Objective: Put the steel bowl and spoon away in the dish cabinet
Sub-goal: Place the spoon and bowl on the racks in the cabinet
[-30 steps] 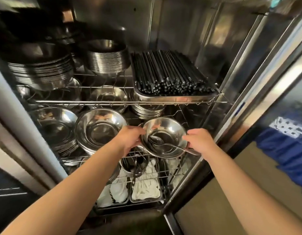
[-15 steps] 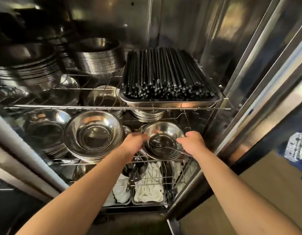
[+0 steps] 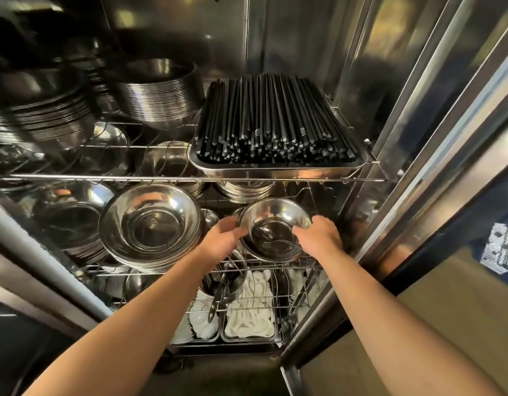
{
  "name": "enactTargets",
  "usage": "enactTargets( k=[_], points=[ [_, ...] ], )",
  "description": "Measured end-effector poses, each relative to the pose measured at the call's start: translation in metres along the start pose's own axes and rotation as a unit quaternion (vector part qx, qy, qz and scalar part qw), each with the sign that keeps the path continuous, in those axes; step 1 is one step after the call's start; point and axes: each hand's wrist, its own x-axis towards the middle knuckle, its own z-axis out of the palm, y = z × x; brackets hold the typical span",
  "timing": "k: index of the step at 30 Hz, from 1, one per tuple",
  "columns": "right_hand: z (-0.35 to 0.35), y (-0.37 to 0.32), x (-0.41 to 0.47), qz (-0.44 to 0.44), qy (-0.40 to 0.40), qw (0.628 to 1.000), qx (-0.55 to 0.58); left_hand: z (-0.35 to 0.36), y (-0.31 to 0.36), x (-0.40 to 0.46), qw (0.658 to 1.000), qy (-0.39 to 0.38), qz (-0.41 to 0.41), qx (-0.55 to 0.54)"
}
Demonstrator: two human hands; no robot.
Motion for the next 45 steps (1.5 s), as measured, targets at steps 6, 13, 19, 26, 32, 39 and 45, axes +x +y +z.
enactTargets(
  k=[6, 13, 19, 26, 32, 39, 45],
  points=[
    [0.002, 0.004, -0.011, -0.131, 0.041, 0.990, -0.036, -0.015, -0.026, -0.027, 0.919, 0.005, 0.100, 0.382],
    [0.011, 0.002, -0.034, -0.280, 0.009, 0.948, -0.151, -0.028, -0.069, -0.061, 0.737, 0.018, 0.110, 0.667],
    [0.013, 0.004, -0.035, -0.277, 0.036, 0.926, -0.253, -0.027, -0.086, -0.078, 0.687, 0.055, 0.129, 0.713],
    [0.014, 0.003, -0.031, -0.260, 0.050, 0.915, -0.306, -0.022, -0.090, -0.083, 0.688, 0.069, 0.112, 0.713],
    [0.008, 0.006, -0.047, -0.292, 0.055, 0.932, -0.207, -0.019, -0.094, -0.084, 0.697, 0.082, 0.106, 0.705],
    [-0.007, 0.024, -0.110, -0.304, -0.124, 0.944, 0.036, -0.020, -0.094, -0.082, 0.719, 0.093, 0.119, 0.679],
    [0.030, 0.054, -0.122, -0.223, -0.250, 0.941, 0.041, -0.023, -0.095, -0.080, 0.716, 0.099, 0.130, 0.679]
  ],
)
